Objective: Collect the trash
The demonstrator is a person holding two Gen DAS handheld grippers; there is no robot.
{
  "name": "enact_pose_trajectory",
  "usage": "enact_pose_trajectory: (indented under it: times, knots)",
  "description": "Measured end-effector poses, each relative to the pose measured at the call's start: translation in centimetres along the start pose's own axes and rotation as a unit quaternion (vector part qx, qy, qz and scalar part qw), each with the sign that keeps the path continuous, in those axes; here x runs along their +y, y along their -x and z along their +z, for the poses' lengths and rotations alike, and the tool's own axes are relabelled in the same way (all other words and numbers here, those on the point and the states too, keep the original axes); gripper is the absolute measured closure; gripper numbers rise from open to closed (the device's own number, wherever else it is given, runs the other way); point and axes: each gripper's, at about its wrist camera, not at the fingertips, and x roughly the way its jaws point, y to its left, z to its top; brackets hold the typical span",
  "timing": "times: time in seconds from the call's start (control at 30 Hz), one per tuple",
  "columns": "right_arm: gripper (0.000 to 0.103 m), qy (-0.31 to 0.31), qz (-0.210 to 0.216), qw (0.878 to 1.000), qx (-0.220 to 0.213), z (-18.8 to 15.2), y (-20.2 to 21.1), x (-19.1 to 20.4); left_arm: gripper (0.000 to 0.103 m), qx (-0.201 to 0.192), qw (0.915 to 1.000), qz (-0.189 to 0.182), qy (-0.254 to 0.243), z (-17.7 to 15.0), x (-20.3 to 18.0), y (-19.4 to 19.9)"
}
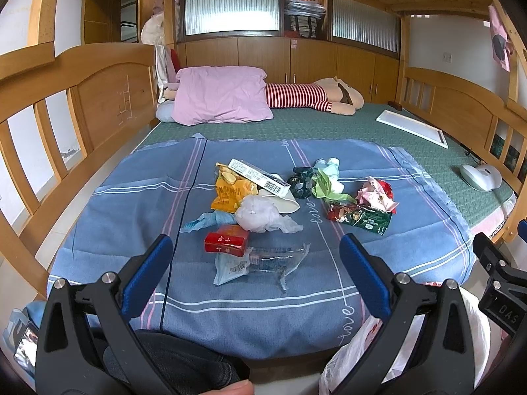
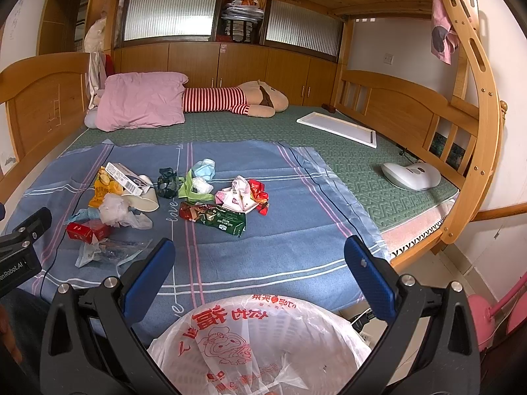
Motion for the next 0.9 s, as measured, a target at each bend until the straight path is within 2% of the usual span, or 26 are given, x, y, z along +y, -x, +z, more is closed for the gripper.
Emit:
enact_pose_trajectory:
  times: [0.9]
  knots:
    - [0.003,0.003,-0.002,1.000,0.008,-0.8,-0.8,0.0,0.002,0.022,0.9997,0.003,-0.002,-0.8,-0.1,-1.6]
